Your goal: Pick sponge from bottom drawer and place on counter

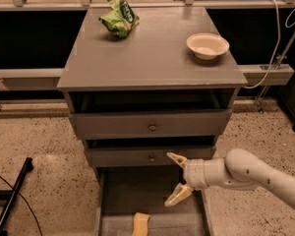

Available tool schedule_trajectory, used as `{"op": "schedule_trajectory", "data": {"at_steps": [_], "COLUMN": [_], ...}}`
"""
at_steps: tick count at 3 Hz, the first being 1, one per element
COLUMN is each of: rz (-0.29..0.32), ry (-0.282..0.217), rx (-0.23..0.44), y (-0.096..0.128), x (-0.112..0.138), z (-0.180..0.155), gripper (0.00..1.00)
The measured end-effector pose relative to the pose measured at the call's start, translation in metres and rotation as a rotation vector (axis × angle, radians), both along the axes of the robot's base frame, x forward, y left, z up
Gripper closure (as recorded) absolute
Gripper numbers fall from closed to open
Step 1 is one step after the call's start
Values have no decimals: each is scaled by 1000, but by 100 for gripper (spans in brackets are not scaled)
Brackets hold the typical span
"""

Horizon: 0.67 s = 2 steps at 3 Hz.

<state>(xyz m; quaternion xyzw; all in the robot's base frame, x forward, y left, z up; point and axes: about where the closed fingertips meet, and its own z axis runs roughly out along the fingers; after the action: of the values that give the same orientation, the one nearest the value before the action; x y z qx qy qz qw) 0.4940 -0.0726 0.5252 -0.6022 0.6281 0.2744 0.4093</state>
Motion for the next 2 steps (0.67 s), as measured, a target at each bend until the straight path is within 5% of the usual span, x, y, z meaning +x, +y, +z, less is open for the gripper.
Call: {"op": "schedule_trajectory", "data": {"at_steps": [2], "rz": [74], "ry": [7], "rx": [-18], "y": [4], "x": [23], "z": [-48], "gripper": [0]}}
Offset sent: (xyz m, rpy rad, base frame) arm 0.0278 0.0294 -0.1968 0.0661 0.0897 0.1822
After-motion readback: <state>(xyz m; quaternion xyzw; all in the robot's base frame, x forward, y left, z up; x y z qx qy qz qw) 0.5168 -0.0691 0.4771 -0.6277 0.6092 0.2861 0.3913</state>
